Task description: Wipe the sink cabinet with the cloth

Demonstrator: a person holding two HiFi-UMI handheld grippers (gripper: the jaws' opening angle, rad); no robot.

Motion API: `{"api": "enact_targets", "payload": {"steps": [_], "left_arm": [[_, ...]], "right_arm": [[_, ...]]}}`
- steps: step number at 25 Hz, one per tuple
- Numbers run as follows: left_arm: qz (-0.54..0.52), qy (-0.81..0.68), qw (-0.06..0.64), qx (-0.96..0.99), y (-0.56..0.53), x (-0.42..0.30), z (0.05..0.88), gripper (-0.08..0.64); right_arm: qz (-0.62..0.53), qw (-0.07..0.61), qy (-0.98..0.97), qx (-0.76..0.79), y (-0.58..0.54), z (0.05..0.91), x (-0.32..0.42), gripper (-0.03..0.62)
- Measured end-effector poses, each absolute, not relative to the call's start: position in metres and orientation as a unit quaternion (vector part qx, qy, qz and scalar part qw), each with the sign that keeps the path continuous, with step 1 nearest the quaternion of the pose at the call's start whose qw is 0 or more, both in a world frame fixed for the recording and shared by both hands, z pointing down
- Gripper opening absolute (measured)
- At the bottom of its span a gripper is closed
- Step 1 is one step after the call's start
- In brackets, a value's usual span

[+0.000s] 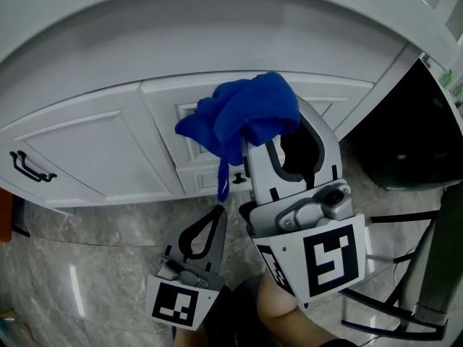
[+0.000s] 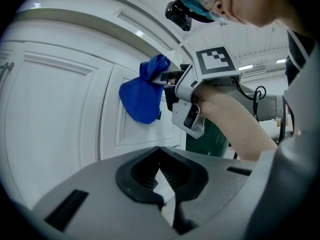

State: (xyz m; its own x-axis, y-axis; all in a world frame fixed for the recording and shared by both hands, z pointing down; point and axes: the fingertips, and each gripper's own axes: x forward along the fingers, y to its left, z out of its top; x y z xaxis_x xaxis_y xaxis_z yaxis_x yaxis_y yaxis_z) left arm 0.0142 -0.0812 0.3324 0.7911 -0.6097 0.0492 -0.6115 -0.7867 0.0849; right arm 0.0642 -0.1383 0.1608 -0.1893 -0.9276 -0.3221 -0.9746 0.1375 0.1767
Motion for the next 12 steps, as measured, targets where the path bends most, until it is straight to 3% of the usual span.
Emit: {"api": "enact_targets", "payload": {"steps": [12], "left_arm": [[0.011,-0.319,0.046,0.947,-0.078,0.018,0.332,0.003]], "right_arm": [[0.161,0.079,0.726,-0.664,-0.133,0.162,0.099,0.117]]}}
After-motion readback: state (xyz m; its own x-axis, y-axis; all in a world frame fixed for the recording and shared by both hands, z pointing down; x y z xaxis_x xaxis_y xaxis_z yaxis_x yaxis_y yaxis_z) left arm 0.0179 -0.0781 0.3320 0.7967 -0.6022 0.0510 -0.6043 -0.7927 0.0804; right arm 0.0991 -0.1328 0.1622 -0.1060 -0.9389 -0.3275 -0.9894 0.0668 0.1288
